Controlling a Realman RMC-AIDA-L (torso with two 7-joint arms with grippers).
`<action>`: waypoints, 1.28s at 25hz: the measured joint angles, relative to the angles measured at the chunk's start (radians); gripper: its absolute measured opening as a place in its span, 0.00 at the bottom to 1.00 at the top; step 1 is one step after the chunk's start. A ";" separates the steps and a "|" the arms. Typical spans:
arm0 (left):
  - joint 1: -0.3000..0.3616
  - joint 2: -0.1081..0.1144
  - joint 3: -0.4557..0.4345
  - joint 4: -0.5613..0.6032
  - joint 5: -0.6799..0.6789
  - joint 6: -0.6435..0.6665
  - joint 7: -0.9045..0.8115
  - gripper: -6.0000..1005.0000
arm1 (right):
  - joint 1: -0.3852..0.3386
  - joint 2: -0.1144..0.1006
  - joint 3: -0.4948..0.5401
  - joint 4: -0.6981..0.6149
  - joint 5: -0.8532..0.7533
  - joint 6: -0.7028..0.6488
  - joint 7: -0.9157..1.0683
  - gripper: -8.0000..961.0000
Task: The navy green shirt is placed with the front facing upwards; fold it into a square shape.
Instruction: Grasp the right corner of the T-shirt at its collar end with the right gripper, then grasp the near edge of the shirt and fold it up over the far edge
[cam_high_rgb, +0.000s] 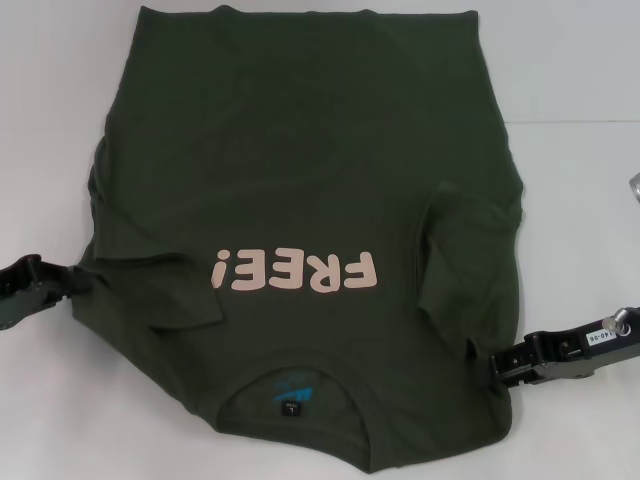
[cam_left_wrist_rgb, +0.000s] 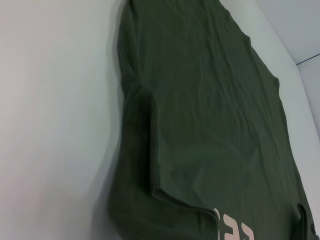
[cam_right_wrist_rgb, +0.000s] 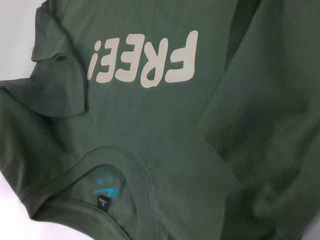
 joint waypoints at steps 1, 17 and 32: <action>0.000 0.000 0.000 0.000 -0.003 0.000 0.000 0.03 | 0.000 -0.001 0.000 0.000 0.000 0.000 0.000 0.56; 0.000 0.000 0.001 0.000 -0.010 0.001 0.000 0.03 | -0.004 -0.009 -0.023 0.010 0.000 0.006 0.006 0.10; 0.008 -0.002 0.000 0.000 -0.018 0.005 0.004 0.03 | -0.015 -0.012 -0.022 0.011 -0.001 0.021 0.018 0.36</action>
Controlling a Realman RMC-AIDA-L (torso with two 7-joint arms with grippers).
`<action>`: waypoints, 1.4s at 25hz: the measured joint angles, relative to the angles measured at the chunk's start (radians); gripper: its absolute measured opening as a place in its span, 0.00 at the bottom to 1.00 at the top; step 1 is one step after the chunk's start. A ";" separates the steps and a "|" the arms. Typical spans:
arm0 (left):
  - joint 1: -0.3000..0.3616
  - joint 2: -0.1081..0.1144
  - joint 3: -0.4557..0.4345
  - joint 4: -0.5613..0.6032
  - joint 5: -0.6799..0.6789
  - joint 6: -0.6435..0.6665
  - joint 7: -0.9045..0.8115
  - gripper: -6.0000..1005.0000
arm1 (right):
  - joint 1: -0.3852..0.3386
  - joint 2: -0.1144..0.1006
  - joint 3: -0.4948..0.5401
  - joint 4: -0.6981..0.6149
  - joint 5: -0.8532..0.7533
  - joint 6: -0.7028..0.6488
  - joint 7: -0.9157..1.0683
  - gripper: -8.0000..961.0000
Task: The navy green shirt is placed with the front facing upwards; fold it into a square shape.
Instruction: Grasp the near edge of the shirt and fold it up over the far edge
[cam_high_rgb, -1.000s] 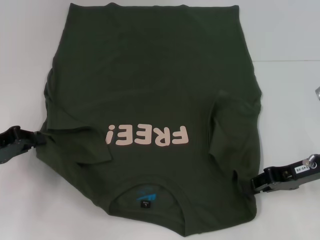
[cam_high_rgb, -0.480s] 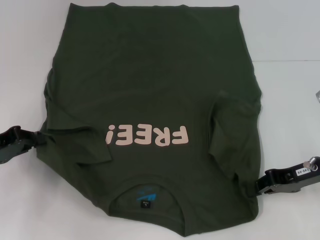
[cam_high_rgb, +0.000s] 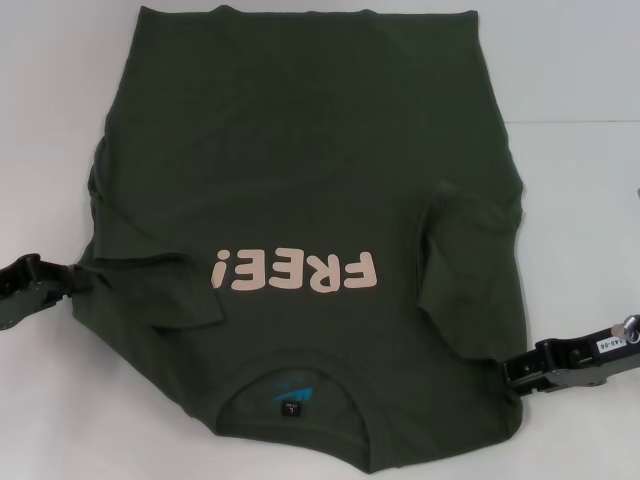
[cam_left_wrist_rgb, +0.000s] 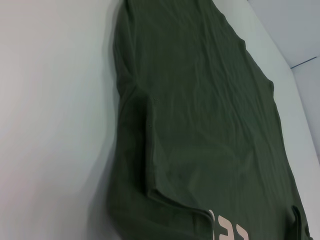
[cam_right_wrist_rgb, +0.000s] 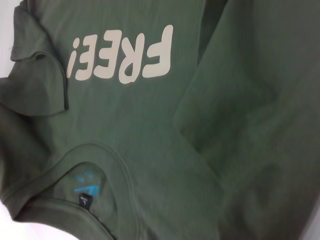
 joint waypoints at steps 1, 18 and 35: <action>0.000 0.000 0.000 0.000 0.000 0.000 0.000 0.03 | 0.000 -0.002 -0.001 -0.001 0.000 -0.001 0.000 0.38; 0.004 -0.003 0.000 0.000 -0.001 -0.002 0.002 0.03 | -0.016 -0.047 -0.003 -0.012 -0.023 -0.026 0.028 0.49; -0.006 0.001 0.000 0.000 -0.010 -0.006 -0.002 0.03 | 0.018 -0.015 -0.004 -0.001 -0.051 -0.011 0.026 0.46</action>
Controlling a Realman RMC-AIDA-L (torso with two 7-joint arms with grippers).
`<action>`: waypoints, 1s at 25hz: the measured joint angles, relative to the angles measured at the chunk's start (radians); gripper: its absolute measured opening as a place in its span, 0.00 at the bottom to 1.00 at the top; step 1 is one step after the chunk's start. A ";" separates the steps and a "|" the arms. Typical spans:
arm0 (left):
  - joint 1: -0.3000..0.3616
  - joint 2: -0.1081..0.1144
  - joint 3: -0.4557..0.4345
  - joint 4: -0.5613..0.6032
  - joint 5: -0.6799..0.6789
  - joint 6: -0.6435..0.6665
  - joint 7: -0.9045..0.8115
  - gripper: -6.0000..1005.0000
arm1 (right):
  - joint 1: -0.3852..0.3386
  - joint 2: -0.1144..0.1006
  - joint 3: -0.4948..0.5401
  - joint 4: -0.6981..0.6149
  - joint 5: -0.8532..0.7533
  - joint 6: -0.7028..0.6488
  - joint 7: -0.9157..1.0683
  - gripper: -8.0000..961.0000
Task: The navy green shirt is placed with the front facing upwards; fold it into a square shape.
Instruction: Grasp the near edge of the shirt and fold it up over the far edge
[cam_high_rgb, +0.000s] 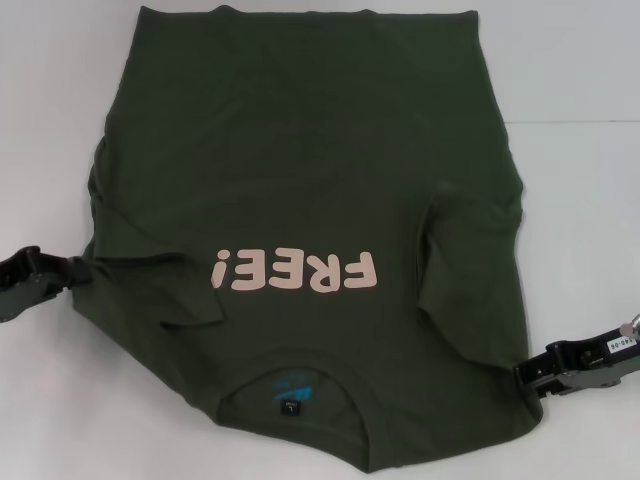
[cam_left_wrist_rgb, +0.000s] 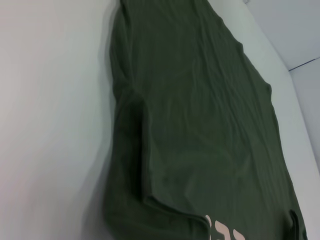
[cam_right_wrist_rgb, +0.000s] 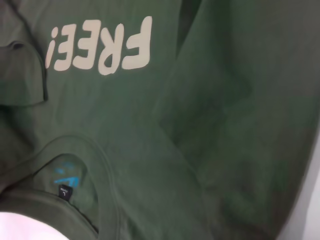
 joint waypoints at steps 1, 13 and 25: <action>0.000 0.001 0.000 0.000 -0.003 0.000 0.000 0.03 | 0.001 0.000 0.000 0.000 0.000 -0.003 0.001 0.46; 0.000 0.002 0.000 0.000 -0.015 0.000 -0.002 0.03 | -0.001 0.002 0.000 -0.038 0.011 -0.038 -0.011 0.35; 0.001 0.004 0.007 0.005 -0.015 0.044 0.047 0.03 | -0.012 -0.010 0.004 -0.038 0.011 -0.063 -0.040 0.06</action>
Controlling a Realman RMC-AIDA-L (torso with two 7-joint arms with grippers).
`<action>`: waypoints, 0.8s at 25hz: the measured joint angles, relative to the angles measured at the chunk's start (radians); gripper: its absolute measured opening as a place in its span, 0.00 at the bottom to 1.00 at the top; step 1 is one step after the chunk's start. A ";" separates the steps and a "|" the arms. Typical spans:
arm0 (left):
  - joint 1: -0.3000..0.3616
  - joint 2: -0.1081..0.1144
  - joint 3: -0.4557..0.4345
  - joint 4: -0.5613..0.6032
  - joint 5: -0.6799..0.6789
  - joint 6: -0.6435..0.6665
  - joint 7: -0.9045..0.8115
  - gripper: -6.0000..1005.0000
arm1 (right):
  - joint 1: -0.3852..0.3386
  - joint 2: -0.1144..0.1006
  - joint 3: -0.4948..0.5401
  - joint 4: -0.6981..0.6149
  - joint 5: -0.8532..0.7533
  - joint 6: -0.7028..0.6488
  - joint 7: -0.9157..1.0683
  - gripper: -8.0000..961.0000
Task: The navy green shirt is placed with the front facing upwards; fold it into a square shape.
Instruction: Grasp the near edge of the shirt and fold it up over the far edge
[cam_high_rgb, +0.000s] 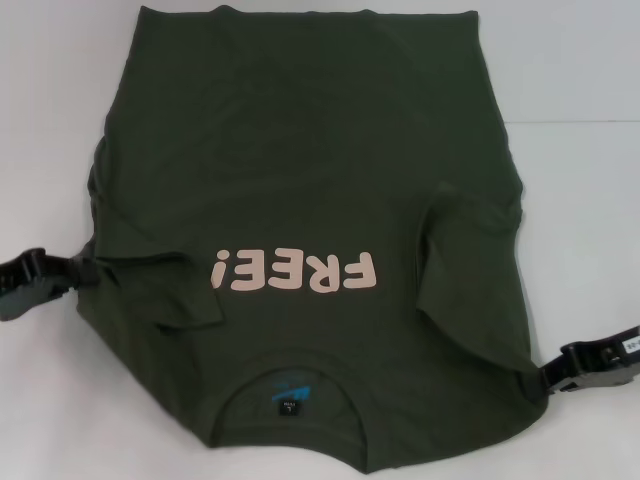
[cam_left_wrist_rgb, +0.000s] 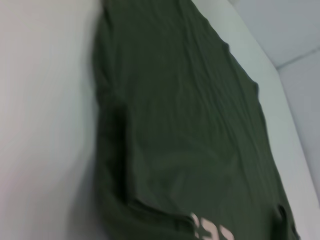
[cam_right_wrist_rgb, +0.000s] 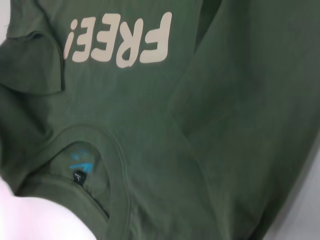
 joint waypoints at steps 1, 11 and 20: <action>0.003 0.001 0.001 0.004 0.002 0.019 0.010 0.03 | -0.005 -0.006 0.003 0.000 0.002 -0.010 -0.009 0.06; 0.057 0.012 0.006 0.123 0.106 0.307 0.113 0.03 | -0.059 -0.040 0.010 -0.019 0.002 -0.092 -0.046 0.06; 0.103 -0.008 0.028 0.172 0.201 0.449 0.181 0.03 | -0.120 -0.041 0.017 -0.034 0.001 -0.161 -0.070 0.06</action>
